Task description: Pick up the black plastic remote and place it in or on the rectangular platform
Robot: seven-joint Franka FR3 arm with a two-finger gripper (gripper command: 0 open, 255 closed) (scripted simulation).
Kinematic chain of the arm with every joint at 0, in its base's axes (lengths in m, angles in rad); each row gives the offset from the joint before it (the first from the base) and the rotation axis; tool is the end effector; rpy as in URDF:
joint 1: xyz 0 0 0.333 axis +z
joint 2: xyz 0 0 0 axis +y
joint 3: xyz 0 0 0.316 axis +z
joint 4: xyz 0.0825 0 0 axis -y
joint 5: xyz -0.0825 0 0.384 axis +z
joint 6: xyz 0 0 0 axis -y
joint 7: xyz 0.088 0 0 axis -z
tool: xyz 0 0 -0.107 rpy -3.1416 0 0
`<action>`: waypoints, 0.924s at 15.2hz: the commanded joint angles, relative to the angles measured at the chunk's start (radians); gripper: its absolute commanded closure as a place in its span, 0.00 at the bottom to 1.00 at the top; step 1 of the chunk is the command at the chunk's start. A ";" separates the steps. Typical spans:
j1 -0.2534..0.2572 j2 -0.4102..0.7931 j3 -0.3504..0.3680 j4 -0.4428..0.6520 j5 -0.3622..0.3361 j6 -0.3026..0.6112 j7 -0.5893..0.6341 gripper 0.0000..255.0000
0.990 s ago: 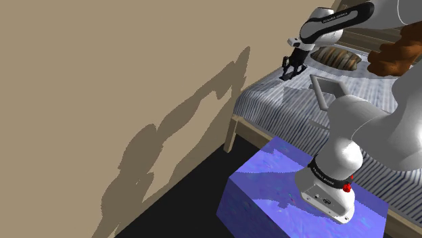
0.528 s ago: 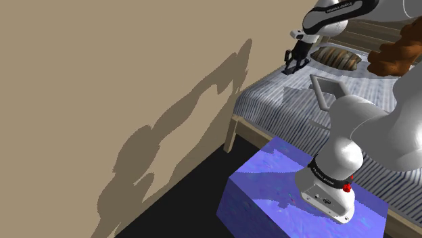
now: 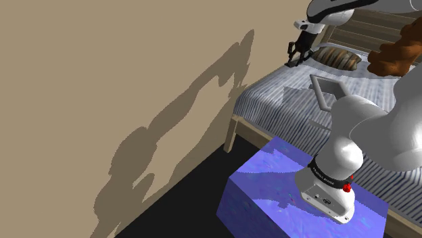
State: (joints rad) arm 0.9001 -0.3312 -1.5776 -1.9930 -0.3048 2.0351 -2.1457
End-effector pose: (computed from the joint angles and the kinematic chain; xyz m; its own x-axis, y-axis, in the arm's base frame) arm 0.3996 -0.3973 0.4521 -0.0198 0.9998 0.0088 0.9965 0.0190 0.0813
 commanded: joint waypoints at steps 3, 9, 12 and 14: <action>-0.035 0.007 0.045 0.037 0.015 -0.049 -0.007 1.00; -0.331 -0.057 0.316 -0.044 -0.030 -0.083 -0.005 1.00; -0.492 -0.172 0.451 -0.138 -0.115 -0.105 0.020 1.00; -0.577 -0.244 0.513 -0.196 -0.160 -0.124 0.028 1.00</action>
State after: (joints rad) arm 0.3707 -0.5373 -1.1024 -2.1541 -0.4395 1.9178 -2.1247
